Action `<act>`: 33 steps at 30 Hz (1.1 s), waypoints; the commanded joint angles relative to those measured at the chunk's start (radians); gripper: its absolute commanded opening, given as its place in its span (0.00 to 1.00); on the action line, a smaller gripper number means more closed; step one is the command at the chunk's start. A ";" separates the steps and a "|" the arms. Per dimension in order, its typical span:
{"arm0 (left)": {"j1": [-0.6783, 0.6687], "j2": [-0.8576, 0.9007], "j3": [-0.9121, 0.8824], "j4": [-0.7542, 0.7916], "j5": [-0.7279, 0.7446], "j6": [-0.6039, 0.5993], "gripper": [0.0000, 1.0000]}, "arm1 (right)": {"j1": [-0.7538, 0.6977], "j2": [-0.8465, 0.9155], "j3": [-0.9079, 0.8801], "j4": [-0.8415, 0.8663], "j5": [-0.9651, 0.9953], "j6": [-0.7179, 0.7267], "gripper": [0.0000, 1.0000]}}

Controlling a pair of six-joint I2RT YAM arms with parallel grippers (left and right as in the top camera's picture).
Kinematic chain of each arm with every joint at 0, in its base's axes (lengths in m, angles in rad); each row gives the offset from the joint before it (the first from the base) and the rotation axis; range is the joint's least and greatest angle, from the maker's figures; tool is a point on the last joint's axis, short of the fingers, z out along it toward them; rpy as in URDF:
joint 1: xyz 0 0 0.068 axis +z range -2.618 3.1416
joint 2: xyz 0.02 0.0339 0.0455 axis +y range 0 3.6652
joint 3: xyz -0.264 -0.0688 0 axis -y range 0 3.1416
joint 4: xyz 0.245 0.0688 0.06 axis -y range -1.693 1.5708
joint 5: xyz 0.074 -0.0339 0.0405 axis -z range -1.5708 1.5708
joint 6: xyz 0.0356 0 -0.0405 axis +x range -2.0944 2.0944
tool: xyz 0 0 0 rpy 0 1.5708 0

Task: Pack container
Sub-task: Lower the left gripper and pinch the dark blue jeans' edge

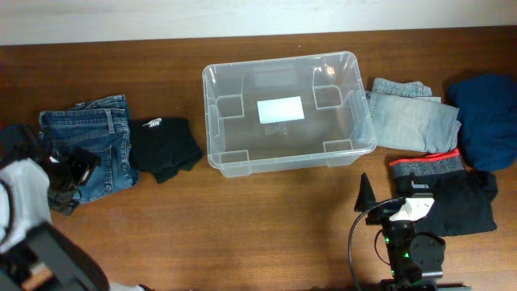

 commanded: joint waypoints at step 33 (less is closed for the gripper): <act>0.200 -0.217 -0.782 1.056 0.323 -0.054 0.99 | -0.004 -0.008 -0.005 -0.007 -0.001 -0.008 0.98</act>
